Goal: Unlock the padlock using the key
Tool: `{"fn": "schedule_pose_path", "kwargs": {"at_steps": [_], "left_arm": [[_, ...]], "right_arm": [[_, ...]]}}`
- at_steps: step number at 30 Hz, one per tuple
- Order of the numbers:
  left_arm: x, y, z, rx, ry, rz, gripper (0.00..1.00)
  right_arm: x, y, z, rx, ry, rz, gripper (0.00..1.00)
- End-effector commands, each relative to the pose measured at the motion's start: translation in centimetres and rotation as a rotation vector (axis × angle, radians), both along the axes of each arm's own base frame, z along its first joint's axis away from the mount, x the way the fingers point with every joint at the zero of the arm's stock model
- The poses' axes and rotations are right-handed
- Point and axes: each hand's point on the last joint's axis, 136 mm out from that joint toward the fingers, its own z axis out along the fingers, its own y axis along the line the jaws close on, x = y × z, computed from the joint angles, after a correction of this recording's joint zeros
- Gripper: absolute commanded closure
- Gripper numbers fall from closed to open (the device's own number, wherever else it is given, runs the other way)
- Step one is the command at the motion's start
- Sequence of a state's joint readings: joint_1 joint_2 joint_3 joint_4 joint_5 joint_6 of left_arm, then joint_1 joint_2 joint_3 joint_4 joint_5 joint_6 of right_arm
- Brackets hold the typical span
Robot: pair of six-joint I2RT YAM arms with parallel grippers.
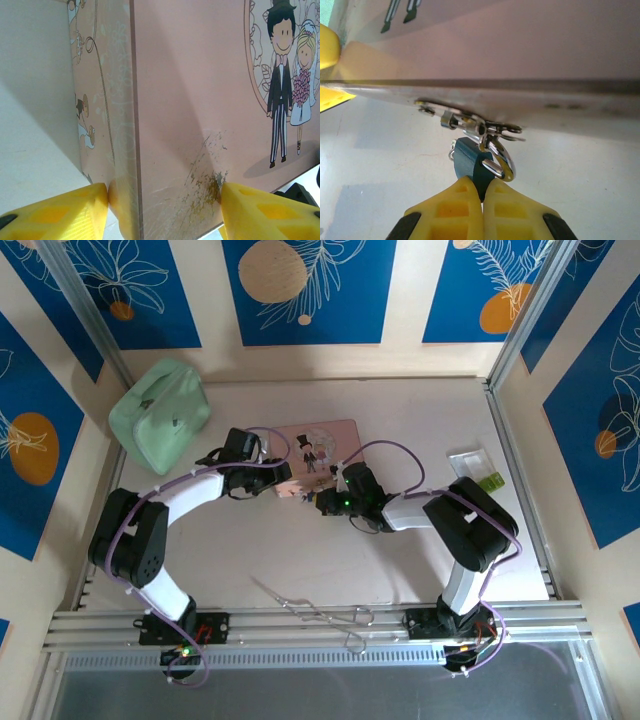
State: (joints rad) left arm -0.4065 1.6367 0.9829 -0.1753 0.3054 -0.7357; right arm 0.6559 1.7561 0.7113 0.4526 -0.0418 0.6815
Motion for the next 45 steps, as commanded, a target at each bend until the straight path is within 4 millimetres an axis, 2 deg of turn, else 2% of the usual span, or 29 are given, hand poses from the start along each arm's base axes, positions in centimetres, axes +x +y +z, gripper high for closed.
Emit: {"fn": "schedule_pose_path", "kwargs": {"at_steps": [1, 27, 32, 39, 45], "left_arm": [[-0.2, 0.8, -1.5, 0.058, 0.038, 0.026, 0.41], [-0.2, 1.1, -1.7, 0.059, 0.038, 0.026, 0.43], [0.3, 0.7, -0.9, 0.041, 0.020, 0.020, 0.42], [1.6, -0.1, 1.5, 0.001, -0.040, 0.012, 0.29], [1.9, -0.1, 1.3, 0.008, -0.043, 0.013, 0.30]], "right_arm": [[-4.2, -2.5, -5.1, -0.111, 0.236, 0.001, 1.00], [-3.5, -3.9, -5.1, -0.047, 0.258, -0.037, 1.00], [-3.6, -3.6, -5.6, -0.057, 0.270, -0.028, 1.00], [-3.7, -3.6, -5.7, -0.065, 0.270, -0.028, 1.00], [-3.7, -3.5, -5.7, -0.069, 0.270, -0.026, 1.00]]}}
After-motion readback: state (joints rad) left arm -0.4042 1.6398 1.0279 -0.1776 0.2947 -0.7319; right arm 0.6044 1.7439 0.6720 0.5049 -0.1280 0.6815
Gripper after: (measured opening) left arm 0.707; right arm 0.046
